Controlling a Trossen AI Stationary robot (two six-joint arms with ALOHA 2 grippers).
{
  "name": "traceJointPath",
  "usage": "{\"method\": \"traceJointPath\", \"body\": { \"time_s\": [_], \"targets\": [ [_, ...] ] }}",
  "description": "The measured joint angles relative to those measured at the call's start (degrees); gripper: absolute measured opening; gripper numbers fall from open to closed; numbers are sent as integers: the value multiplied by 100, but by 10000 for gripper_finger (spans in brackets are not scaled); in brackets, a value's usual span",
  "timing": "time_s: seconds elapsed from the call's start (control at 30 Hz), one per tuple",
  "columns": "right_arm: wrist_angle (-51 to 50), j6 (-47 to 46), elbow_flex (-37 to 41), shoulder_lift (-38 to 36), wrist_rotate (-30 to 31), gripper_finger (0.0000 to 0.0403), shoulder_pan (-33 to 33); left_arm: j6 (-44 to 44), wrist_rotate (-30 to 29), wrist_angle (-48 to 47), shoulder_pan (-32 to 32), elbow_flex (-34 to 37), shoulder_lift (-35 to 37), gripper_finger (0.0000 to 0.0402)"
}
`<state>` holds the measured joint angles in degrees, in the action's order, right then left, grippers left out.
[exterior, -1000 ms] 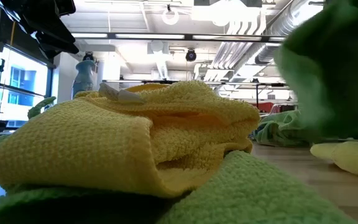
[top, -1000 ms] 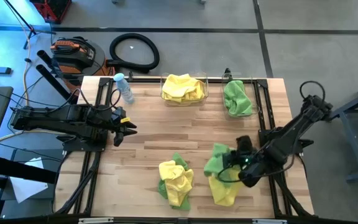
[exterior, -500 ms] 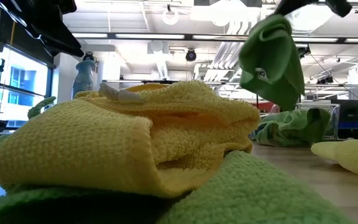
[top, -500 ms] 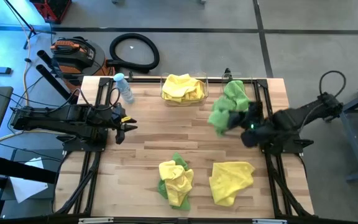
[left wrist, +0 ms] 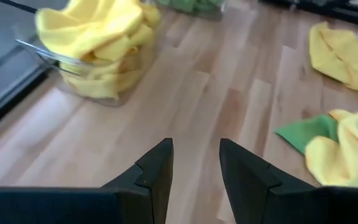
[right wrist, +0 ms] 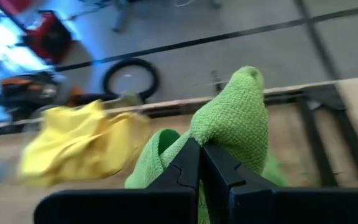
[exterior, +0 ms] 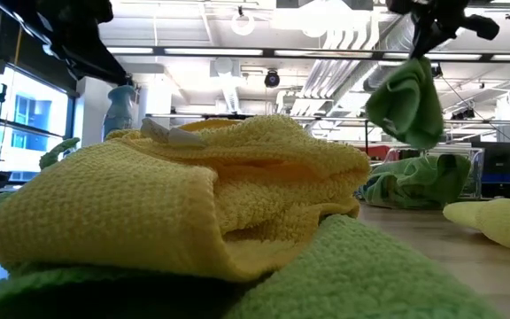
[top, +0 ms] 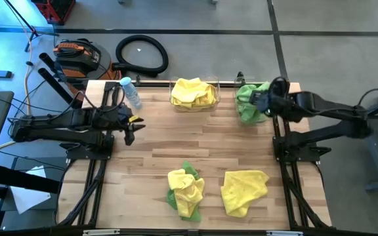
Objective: Sort microfiber towel by color & place in baskets
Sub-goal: Put the right green microfiber cloth into the right transparent bin
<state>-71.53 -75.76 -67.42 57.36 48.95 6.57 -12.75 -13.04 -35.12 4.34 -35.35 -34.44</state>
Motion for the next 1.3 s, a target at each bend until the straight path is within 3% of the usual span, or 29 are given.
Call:
{"method": "traceJointPath", "body": {
  "time_s": [0.2,0.43,0.77,1.03,1.3],
  "targets": [
    [782,1449,0,109,-531,0,1307,392,83,409,425,0,0,119],
    [2213,3068,0,466,-1582,0,2362,793,89,537,771,-2,0,119],
    [146,2181,-2,682,-1773,0,2993,744,436,477,1052,-2,0,119],
    [610,2376,-2,949,-2879,0,2810,747,510,477,1259,-2,0,119],
    [158,2390,-2,2024,-2488,0,2852,746,524,477,1307,-2,0,119]
  ]
}}
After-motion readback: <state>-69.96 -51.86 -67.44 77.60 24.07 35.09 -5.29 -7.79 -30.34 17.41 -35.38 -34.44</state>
